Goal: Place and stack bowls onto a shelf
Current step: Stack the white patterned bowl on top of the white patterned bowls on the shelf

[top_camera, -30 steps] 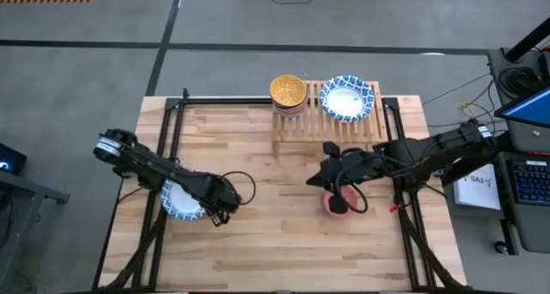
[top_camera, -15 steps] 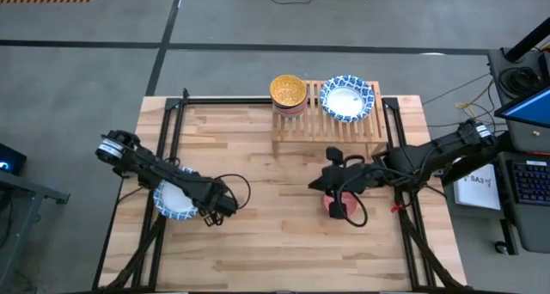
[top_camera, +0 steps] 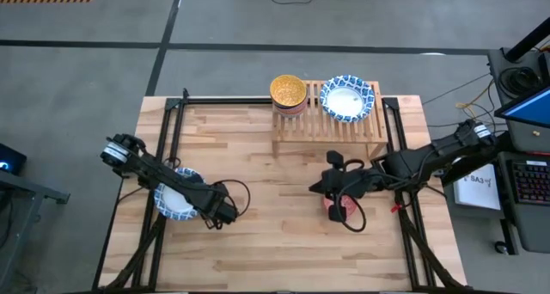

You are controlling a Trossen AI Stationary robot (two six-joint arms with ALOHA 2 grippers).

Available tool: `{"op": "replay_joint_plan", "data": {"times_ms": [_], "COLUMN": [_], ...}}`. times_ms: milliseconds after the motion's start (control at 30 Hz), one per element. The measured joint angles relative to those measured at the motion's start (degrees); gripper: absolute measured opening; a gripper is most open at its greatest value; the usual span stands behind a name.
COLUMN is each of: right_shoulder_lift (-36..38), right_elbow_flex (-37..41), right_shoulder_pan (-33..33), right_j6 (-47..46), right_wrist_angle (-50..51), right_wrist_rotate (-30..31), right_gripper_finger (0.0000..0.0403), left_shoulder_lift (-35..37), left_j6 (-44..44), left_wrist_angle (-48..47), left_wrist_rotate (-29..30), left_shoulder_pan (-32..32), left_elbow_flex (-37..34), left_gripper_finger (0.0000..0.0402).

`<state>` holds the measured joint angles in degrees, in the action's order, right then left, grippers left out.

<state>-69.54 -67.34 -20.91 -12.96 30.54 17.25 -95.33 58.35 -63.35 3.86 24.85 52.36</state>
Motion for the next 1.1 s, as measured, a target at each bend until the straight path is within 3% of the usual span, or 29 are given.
{"op": "replay_joint_plan", "data": {"times_ms": [100,267,433,667,867,1000,1100], "right_shoulder_lift": [0.00,0.06,0.94,6.38,12.45,15.94,18.30], "right_elbow_flex": [0.65,2.51,6.28,9.27,13.21,16.00,18.15], "right_shoulder_pan": [-0.60,-3.18,-6.32,-10.72,-15.55,-19.99,-23.12], "right_j6": [-0.66,0.12,2.43,2.74,5.20,9.87,13.73], "right_wrist_angle": [-0.02,-3.64,-8.17,-8.76,-10.62,-13.82,-18.63], "right_wrist_rotate": [0.91,0.97,0.97,0.97,1.54,1.38,3.01], "right_gripper_finger": [0.0009,0.0009,0.0009,0.0009,0.0009,0.0009,0.0009], "left_shoulder_lift": [0.19,0.55,0.55,0.66,0.76,0.65,-0.57], "left_j6": [-2.11,-8.22,-15.16,-43.32,-55.68,-64.72,-73.02], "left_wrist_angle": [-0.05,-2.56,-7.60,-16.74,-13.45,-6.78,-2.27], "left_wrist_rotate": [0.05,0.11,-0.04,-5.57,4.02,11.56,13.20], "left_shoulder_pan": [-0.01,-0.01,0.27,2.72,-1.60,-5.34,-8.48], "left_elbow_flex": [0.21,3.32,11.29,36.15,57.00,65.15,68.82], "left_gripper_finger": [0.0157,0.0020,0.0005,0.0001,0.0001,0.0000,0.0000]}}
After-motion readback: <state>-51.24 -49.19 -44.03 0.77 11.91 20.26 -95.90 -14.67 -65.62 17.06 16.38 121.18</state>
